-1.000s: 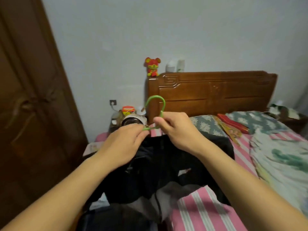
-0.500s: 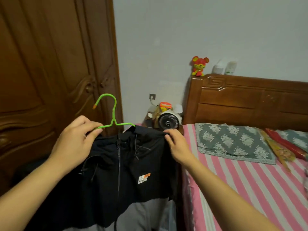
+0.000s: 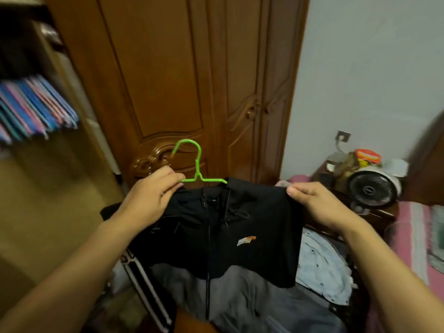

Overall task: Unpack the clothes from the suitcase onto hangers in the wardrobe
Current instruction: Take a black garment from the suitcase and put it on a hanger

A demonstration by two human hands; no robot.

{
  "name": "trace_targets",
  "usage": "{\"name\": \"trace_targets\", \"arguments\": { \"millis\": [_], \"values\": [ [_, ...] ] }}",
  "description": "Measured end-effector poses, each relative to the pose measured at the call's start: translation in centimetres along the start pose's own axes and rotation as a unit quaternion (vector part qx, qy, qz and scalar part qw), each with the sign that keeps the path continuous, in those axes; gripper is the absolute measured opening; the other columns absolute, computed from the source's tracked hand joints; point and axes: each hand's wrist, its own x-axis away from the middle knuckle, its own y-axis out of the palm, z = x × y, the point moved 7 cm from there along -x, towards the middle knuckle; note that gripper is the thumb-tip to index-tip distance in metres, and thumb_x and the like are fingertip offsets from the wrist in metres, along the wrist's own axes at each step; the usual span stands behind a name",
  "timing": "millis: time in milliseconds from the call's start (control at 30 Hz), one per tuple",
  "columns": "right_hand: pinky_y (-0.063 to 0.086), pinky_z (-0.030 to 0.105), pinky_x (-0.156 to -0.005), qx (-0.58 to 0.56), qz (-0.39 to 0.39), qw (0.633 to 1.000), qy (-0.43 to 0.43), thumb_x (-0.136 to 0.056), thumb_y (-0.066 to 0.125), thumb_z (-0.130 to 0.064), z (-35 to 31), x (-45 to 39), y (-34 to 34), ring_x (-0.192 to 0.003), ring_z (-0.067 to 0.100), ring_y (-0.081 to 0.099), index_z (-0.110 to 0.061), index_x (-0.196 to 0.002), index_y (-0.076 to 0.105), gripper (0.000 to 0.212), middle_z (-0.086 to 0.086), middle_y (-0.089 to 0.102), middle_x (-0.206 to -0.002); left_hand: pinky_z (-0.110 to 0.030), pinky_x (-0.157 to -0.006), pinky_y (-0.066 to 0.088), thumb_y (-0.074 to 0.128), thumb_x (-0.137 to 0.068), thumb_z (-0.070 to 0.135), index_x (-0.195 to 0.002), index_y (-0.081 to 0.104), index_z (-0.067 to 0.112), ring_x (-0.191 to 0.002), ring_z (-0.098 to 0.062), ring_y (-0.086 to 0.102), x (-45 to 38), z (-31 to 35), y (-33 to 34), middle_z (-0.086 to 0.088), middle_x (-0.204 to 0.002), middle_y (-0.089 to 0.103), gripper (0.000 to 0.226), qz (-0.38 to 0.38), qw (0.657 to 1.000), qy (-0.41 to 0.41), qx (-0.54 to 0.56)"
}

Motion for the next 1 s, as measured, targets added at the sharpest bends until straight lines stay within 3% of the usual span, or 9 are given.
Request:
{"name": "trace_targets", "arguments": {
  "millis": [100, 200, 300, 400, 533, 600, 700, 867, 1000],
  "values": [
    [0.042, 0.029, -0.067, 0.012, -0.009, 1.0, -0.022, -0.101, 0.05, -0.032, -0.9, -4.2, -1.1, -0.07, 0.009, 0.056, -0.011, -0.08, 0.064, 0.032, -0.008, 0.061, -0.071, -0.034, -0.071, 0.054, 0.052, -0.101, 0.022, -0.114, 0.068, 0.016, -0.086, -0.02, 0.064, 0.2, 0.9, -0.1, 0.006, -0.103, 0.055, 0.022, -0.021, 0.998, 0.031, -0.05],
    [0.046, 0.035, -0.095, 0.015, 0.008, 0.999, 0.036, -0.105, 0.044, -0.038, 1.0, -8.1, -1.4, -0.107, 0.018, 0.062, -0.019, -0.117, 0.066, 0.031, 0.0, 0.068, -0.117, -0.035, -0.08, 0.051, 0.056, -0.102, 0.019, -0.113, 0.071, 0.012, -0.091, -0.018, 0.06, -1.0, 0.9, -2.0, 0.006, -0.099, 0.053, 0.02, 0.072, 0.997, -0.035, -0.013],
    [0.046, 0.04, -0.103, -0.145, 0.016, 0.988, 0.044, -0.106, 0.035, -0.044, 3.5, -9.2, -2.0, -0.113, 0.018, 0.063, -0.024, -0.128, 0.059, 0.038, -0.001, 0.066, -0.124, -0.035, -0.083, 0.051, 0.061, -0.098, 0.016, -0.113, 0.072, 0.009, -0.092, -0.015, 0.059, -1.3, 0.5, -3.5, 0.005, -0.097, 0.054, 0.021, 0.138, 0.983, -0.118, -0.04],
    [0.046, 0.028, -0.103, 0.021, -0.108, 0.994, -0.011, -0.102, 0.051, -0.032, 5.3, -8.3, 0.5, -0.116, 0.002, 0.061, -0.037, -0.117, 0.063, 0.019, -0.021, 0.066, -0.12, -0.033, -0.082, 0.049, 0.063, -0.097, 0.015, -0.114, 0.073, 0.01, -0.09, -0.015, 0.058, -1.6, 0.1, -3.8, 0.003, -0.096, 0.055, 0.02, 0.147, 0.974, -0.164, -0.059],
    [0.041, 0.02, -0.077, 0.07, 0.046, 0.995, -0.06, -0.101, 0.054, -0.031, 6.0, -9.7, -2.6, -0.096, 0.017, 0.064, -0.028, -0.093, 0.064, 0.014, -0.008, 0.069, -0.095, -0.035, -0.08, 0.051, 0.061, -0.098, 0.018, -0.113, 0.072, 0.01, -0.09, -0.019, 0.061, -1.5, 1.0, -4.7, 0.005, -0.097, 0.057, 0.021, 0.116, 0.977, -0.14, -0.108],
    [0.039, 0.028, -0.07, 0.149, 0.107, 0.978, -0.095, -0.098, 0.04, -0.06, 4.8, -10.2, -4.8, -0.087, 0.027, 0.062, -0.023, -0.083, 0.065, 0.047, -0.003, 0.061, -0.081, -0.036, -0.081, 0.052, 0.058, -0.101, 0.022, -0.111, 0.071, 0.009, -0.091, -0.018, 0.062, -1.0, 1.3, -5.3, 0.005, -0.099, 0.057, 0.021, 0.096, 0.979, -0.13, -0.124],
    [0.039, 0.036, -0.093, 0.21, 0.134, 0.949, -0.193, -0.096, 0.034, -0.064, 0.6, -11.3, -4.5, -0.11, 0.024, 0.05, -0.018, -0.12, 0.065, 0.061, 0.0, 0.051, -0.105, -0.032, -0.086, 0.049, 0.058, -0.1, 0.023, -0.108, 0.072, 0.008, -0.091, -0.016, 0.061, -0.5, 1.7, -6.4, 0.003, -0.096, 0.057, 0.022, 0.118, 0.976, -0.157, -0.09],
    [0.047, 0.034, -0.094, 0.307, -0.222, 0.88, -0.286, -0.1, 0.049, -0.047, -7.6, -11.3, 5.0, -0.113, 0.015, 0.061, -0.029, -0.126, 0.057, 0.033, -0.008, 0.067, -0.121, -0.021, -0.087, 0.046, 0.06, -0.1, 0.019, -0.108, 0.072, 0.013, -0.093, -0.01, 0.058, 0.2, 2.6, -7.1, 0.006, -0.097, 0.054, 0.016, 0.138, 0.962, -0.209, -0.109],
    [0.052, 0.046, -0.084, 0.194, -0.311, 0.886, -0.284, -0.097, 0.051, -0.045, -10.7, -8.8, 9.1, -0.09, 0.014, 0.068, -0.017, -0.102, 0.067, 0.033, -0.001, 0.073, -0.098, -0.04, -0.076, 0.051, 0.051, -0.103, 0.033, -0.102, 0.063, 0.02, -0.091, -0.027, 0.06, 3.1, 0.4, -9.9, 0.001, -0.096, 0.053, 0.018, 0.093, 0.917, -0.301, -0.246]
  ]
}}
